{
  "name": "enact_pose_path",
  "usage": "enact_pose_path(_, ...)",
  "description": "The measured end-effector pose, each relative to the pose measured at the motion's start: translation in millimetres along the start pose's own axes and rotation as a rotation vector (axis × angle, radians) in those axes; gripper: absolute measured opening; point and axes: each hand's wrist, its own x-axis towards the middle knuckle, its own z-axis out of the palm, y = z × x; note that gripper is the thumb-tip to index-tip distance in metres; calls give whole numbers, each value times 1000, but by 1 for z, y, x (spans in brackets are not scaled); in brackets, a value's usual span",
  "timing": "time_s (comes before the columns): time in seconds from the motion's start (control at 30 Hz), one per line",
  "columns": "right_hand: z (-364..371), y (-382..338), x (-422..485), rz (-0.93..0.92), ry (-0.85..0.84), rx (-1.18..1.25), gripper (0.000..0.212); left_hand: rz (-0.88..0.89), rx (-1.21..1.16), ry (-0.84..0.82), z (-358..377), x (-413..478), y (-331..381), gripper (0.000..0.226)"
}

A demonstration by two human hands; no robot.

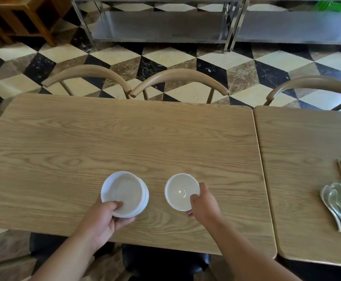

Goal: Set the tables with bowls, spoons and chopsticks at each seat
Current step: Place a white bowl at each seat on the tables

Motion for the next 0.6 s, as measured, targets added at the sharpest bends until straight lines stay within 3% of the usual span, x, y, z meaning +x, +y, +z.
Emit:
enact_pose_path(0.3, 31, 7, -3, 18, 135, -204, 34, -43, -55, -71, -28, -11, 12, 30)
enact_pose_path(0.4, 34, -15, -29, -61, 360, -447, 55, -53, -81, -86, -57, -12, 25, 33)
enact_pose_path(0.47, 57, -48, -56, -179, 486, -364, 54, -49, -86, -109, -87, -10, 37, 35)
enact_pose_path(0.53, 99, -93, -86, -281, 384, -271, 42, -49, -86, -129, -117, -8, 51, 39)
enact_pose_path(0.6, 164, -143, -121, -339, 147, -255, 37, -22, -55, -153, -157, -6, 70, 44)
